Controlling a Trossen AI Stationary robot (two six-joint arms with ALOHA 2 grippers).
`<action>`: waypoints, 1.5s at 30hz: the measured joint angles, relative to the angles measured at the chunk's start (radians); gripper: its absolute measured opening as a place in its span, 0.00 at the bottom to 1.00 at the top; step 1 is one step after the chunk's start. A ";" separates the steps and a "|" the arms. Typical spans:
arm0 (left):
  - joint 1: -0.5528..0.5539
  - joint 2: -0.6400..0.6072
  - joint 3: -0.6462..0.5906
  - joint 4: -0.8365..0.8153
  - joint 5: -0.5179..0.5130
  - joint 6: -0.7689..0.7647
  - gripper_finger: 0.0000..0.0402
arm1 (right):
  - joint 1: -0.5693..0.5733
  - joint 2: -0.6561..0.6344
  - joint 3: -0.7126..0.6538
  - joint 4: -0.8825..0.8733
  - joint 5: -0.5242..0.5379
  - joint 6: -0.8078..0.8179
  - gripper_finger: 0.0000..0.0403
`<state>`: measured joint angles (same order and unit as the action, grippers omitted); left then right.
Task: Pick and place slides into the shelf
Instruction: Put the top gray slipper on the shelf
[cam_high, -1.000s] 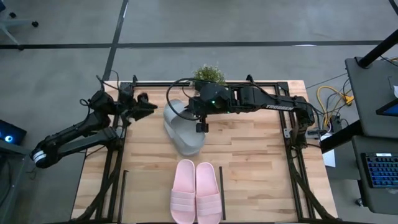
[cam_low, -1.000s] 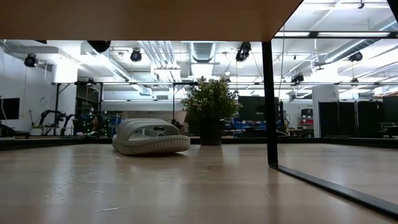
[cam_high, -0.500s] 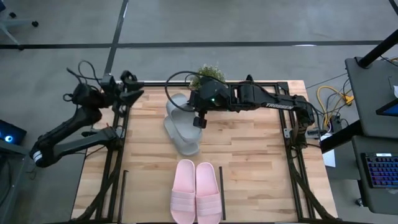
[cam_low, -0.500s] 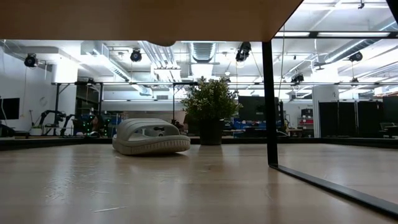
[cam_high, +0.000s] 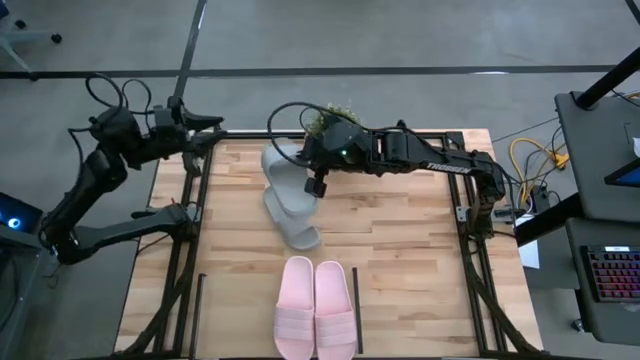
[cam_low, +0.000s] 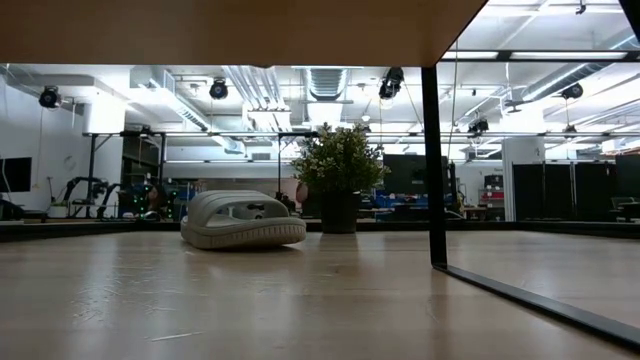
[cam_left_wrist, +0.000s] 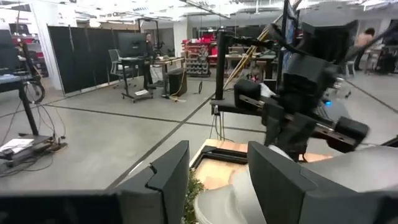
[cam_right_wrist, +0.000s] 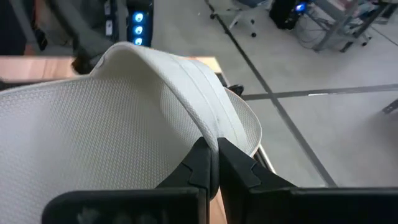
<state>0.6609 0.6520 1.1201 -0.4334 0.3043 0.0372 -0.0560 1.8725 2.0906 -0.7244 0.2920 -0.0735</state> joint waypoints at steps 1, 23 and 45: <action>0.000 0.003 0.014 -0.016 -0.006 0.008 0.37 | -0.006 0.000 -0.005 0.017 0.000 0.007 0.02; -0.134 0.161 0.128 -0.235 -0.166 0.157 0.37 | -0.066 0.103 -0.038 0.191 -0.002 0.050 0.02; -0.361 0.432 0.366 -0.526 -0.496 0.336 0.37 | -0.128 0.100 -0.036 0.190 -0.002 0.038 0.02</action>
<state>0.2998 1.0839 1.4861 -0.9595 -0.1921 0.3729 -0.1843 1.9720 2.0548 -0.5340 0.2901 -0.0353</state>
